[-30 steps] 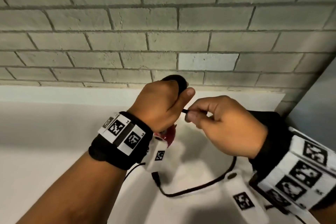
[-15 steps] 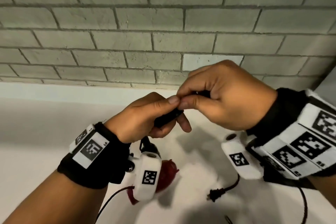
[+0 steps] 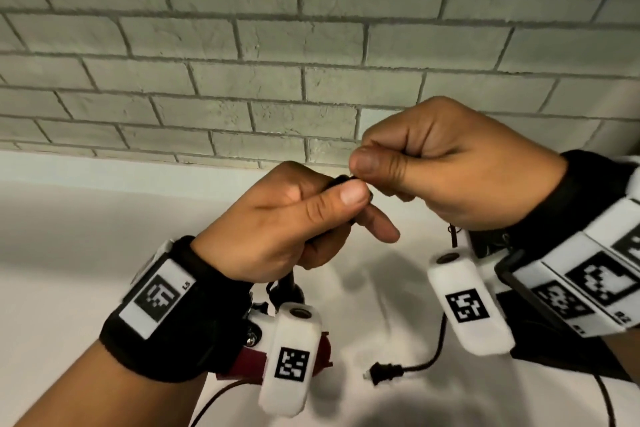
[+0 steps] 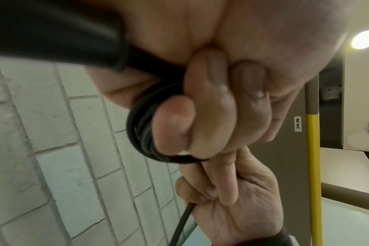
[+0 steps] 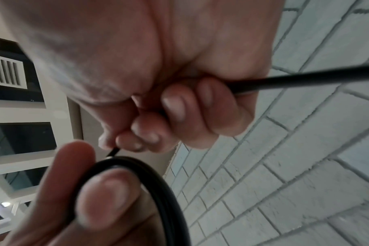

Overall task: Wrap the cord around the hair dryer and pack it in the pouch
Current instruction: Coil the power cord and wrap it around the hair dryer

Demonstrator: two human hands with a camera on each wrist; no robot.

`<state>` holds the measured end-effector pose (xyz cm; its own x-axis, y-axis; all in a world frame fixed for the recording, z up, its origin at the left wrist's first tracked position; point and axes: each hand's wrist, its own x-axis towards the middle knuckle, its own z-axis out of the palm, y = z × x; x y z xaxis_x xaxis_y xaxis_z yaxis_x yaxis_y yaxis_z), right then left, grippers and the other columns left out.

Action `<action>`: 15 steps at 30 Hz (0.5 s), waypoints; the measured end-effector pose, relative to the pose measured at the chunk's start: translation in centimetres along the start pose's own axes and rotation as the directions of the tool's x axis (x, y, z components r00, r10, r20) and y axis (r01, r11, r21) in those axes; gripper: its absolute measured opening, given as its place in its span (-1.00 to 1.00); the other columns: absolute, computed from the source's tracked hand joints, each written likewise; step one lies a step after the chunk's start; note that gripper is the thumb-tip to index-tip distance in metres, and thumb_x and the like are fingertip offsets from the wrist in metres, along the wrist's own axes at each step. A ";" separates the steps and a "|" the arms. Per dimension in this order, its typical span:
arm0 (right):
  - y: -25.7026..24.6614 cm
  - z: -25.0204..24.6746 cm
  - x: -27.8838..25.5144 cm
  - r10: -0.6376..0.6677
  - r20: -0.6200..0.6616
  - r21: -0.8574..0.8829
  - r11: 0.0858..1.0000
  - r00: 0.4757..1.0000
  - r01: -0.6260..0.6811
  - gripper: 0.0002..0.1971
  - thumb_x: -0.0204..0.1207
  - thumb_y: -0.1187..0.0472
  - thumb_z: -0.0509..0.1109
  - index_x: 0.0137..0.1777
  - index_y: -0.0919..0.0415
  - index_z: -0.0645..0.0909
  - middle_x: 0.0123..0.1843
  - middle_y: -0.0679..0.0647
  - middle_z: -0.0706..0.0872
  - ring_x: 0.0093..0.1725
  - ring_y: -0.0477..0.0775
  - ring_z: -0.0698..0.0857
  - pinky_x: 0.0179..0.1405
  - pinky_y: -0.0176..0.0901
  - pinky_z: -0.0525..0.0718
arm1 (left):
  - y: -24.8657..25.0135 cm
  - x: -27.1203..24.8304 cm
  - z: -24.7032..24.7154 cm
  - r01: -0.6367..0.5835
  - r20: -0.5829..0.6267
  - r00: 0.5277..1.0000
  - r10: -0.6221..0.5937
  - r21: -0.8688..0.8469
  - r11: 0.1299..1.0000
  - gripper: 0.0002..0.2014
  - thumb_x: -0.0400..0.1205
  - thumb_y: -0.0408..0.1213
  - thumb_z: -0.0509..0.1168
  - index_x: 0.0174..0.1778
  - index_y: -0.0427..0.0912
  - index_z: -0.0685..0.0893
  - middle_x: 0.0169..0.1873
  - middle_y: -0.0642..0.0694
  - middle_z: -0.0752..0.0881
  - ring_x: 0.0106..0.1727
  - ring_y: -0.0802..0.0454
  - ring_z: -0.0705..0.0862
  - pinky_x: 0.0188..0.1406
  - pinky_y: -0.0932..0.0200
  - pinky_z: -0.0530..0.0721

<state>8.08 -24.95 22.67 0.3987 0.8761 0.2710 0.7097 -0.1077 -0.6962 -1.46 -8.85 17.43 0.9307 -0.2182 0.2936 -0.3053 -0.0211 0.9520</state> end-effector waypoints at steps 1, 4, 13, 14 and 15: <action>0.2 0.1 0.0 0.018 0.017 0.034 0.999 1.000 -0.019 -0.59 0.57 0.01 0.28 -0.53 0.06 0.43 -0.59 -0.15 0.36 -0.52 -0.13 0.34 -0.43 -0.28 0.36 | -0.1 0.0 0.1 0.017 -0.004 1.000 -0.017 -0.011 1.000 -0.42 0.58 -0.12 0.21 -0.19 -0.76 0.65 -0.75 0.03 0.43 -0.70 0.10 0.34 -0.41 0.34 0.45; 1.2 0.9 0.1 0.103 0.095 0.310 0.942 0.990 -0.128 -0.53 0.57 0.00 0.23 -0.59 0.09 0.34 -0.64 -0.09 0.26 -0.59 -0.01 0.20 -0.54 -0.18 0.22 | -0.6 0.1 0.5 0.054 0.032 0.998 -0.051 -0.090 0.994 -0.51 0.59 -0.12 0.21 -0.08 -0.59 0.75 -0.77 0.03 0.40 -0.71 0.04 0.25 -0.53 0.15 0.27; 3.5 3.7 -1.0 0.190 -0.050 0.517 0.845 0.981 -0.137 -0.59 0.57 -0.12 0.12 -0.04 0.15 0.67 -0.44 0.24 0.52 -0.52 0.19 0.30 -0.59 -0.15 0.25 | -1.9 0.6 0.8 0.088 0.191 0.982 0.017 -0.525 0.846 -0.43 0.64 0.03 0.18 0.17 -0.48 0.71 -0.75 0.03 0.21 -0.73 0.06 0.14 -0.68 0.13 0.21; 3.4 4.2 -1.1 0.196 -0.059 0.550 0.825 0.979 -0.132 -0.55 0.56 -0.15 0.11 -0.05 0.19 0.68 -0.37 0.28 0.51 -0.47 0.24 0.32 -0.58 -0.09 0.24 | -2.0 0.6 0.9 0.086 0.202 0.979 0.029 -0.537 0.839 -0.44 0.65 0.03 0.16 0.17 -0.46 0.72 -0.75 0.04 0.21 -0.74 0.05 0.14 -0.67 0.14 0.25; 3.1 4.7 -1.1 0.212 -0.065 0.579 0.804 0.975 -0.137 -0.47 0.54 -0.20 0.11 -0.09 0.30 0.64 -0.34 0.30 0.48 -0.44 0.27 0.32 -0.57 0.00 0.20 | -2.0 0.7 1.0 0.086 0.209 0.977 0.040 -0.557 0.826 -0.44 0.66 0.03 0.14 0.16 -0.45 0.72 -0.74 0.05 0.22 -0.74 0.04 0.12 -0.66 0.15 0.27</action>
<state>7.12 -24.02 17.10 0.5770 0.8011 0.1593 0.1798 0.0656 -0.9815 -0.43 -9.94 15.65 0.8550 -0.4182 0.3067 -0.0601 0.5075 0.8596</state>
